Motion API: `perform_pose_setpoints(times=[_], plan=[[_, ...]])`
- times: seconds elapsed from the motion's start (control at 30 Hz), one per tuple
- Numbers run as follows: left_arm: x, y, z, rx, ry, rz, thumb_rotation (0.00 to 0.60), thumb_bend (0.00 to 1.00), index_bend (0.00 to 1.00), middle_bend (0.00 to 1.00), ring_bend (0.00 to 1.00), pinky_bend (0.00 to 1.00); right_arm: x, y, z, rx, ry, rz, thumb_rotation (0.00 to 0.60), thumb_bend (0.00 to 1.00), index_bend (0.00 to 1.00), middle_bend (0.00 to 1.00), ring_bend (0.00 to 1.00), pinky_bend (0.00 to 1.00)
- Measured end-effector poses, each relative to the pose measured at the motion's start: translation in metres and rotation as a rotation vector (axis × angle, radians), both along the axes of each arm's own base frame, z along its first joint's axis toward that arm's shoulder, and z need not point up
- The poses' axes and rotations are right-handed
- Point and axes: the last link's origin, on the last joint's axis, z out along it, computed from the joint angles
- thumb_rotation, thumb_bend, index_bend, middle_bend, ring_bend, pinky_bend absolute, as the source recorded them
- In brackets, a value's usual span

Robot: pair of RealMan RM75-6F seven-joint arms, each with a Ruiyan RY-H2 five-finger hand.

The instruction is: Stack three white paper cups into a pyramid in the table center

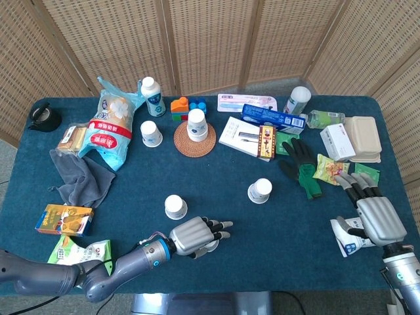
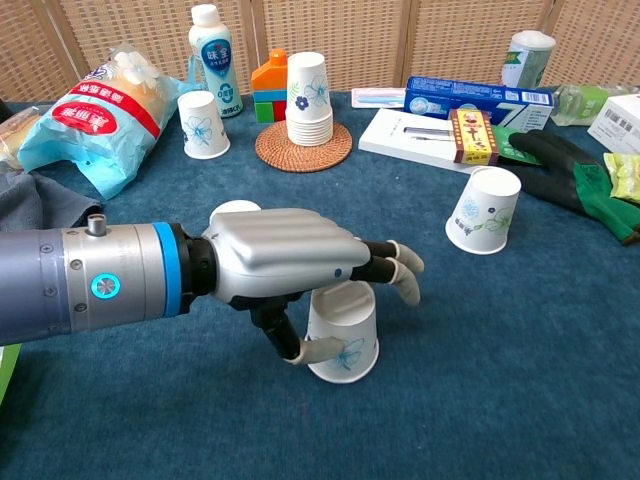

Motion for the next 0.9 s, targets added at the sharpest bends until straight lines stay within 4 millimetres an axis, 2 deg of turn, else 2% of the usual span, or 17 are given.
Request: perform_pose_setpoints(times=[0.17, 0.33, 0.6, 0.9], plan=[[0.000, 0.003, -0.001, 0.004, -0.015, 0.008, 0.600, 0.48, 0.34, 0.23, 0.33, 0.52, -0.002, 0.000, 0.000, -0.001, -0.002, -0.006, 0.600, 0.37, 0.00, 0.00, 0.00, 0.09], [-0.002, 0.005, 0.000, 0.006, -0.015, 0.016, 0.600, 0.48, 0.37, 0.27, 0.36, 0.56, -0.003, -0.001, -0.001, 0.001, -0.004, -0.007, 0.600, 0.37, 0.00, 0.00, 0.00, 0.09], [-0.003, 0.011, 0.001, 0.024, -0.040, 0.032, 0.600, 0.48, 0.38, 0.28, 0.37, 0.56, -0.003, -0.002, -0.002, 0.004, -0.004, -0.010, 0.600, 0.37, 0.00, 0.00, 0.00, 0.09], [-0.005, 0.029, 0.010, 0.070, -0.072, 0.066, 0.600, 0.48, 0.37, 0.27, 0.37, 0.56, -0.002, -0.004, -0.003, 0.006, -0.004, -0.009, 0.600, 0.37, 0.00, 0.00, 0.00, 0.09]])
